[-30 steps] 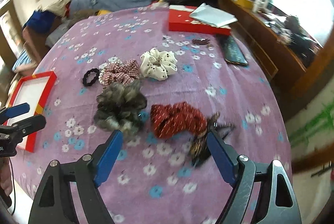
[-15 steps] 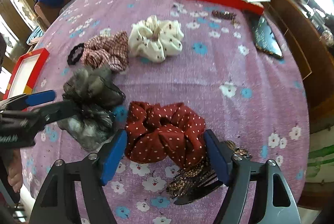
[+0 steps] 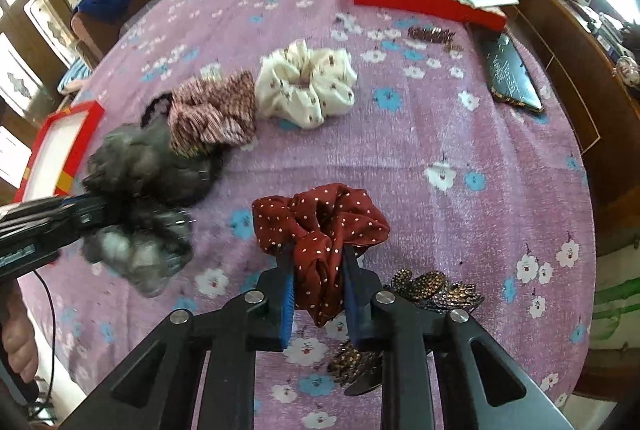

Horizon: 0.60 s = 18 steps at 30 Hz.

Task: Organize jewelry
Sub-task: 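Carry both scrunchies into the red-framed tray and open both tools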

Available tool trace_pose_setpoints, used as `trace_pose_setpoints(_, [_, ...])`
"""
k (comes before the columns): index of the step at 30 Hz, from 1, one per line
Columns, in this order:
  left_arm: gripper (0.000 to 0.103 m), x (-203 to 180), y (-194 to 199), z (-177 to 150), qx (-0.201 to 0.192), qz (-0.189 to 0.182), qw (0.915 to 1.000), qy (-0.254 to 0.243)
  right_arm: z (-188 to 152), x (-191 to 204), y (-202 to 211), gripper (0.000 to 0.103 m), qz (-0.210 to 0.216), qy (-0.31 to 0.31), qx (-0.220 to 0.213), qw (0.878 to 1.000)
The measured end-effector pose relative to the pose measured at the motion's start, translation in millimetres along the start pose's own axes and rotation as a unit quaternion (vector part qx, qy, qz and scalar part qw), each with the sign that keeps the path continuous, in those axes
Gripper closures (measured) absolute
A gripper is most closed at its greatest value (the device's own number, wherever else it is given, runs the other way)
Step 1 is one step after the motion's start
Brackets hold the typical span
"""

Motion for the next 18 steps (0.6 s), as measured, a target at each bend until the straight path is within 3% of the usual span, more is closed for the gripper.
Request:
trace_pose_setpoints(6, [0.089, 39.1, 55.5, -7.6, -0.033, 0.003, 0.9991, 0.026, 8.9, 21.0, 27.5, 0.081, 0.028, -0.031, -0.026, 0.999])
trace_pose_setpoints(10, [0.089, 96.7, 87.8, -16.0, -0.049, 0.044, 0.9961, 0.059, 10.9, 52.9, 34.4, 0.081, 0.052, -0.034, -0.028, 0.998])
trace_pose_setpoints(18, [0.088, 237.9, 148.3, -44.8, -0.060, 0.133, 0.9806, 0.131, 9.8, 166.3, 29.4, 0.081, 0.113, 0.006, -0.018, 0.993])
Point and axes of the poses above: each gripper's, at about its wrist camera, not at the fingertips, and y roughly against the way its jaws point, x to its left, z to its top, the point moved 8 cm from there along -y, roughly the way its jaws point, and after that the axes turned 8 degrees about -y, right-handed, at the moved point
